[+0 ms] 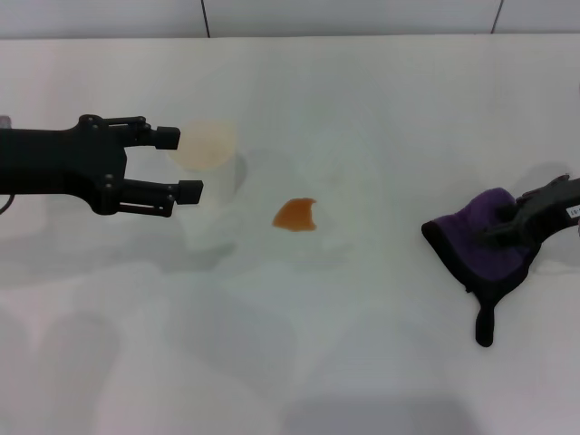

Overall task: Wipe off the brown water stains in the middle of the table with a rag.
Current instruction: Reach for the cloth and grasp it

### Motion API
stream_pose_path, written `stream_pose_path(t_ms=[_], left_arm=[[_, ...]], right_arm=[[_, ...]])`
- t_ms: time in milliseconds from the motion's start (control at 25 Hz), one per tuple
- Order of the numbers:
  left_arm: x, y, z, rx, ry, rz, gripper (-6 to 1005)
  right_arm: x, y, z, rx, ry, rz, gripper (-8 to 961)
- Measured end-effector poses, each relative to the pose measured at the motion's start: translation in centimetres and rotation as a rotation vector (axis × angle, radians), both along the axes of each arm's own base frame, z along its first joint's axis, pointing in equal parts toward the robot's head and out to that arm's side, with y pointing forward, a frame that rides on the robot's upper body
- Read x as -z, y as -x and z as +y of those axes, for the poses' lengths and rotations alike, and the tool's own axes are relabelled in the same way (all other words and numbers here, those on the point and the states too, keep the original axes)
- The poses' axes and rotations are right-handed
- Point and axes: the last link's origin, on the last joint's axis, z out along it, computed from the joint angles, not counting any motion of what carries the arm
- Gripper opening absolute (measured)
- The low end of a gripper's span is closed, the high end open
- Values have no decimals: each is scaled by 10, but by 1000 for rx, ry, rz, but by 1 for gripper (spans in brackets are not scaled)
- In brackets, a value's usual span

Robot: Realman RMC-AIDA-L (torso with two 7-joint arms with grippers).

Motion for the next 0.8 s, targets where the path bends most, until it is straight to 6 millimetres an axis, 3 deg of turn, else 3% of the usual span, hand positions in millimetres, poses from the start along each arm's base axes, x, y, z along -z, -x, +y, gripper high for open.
stream_pose_path(t_ms=[800], left_arm=[[1,0,0,2,-1,-9,874]], right_arm=[[8,-6,-2,-9,0,-43,470]])
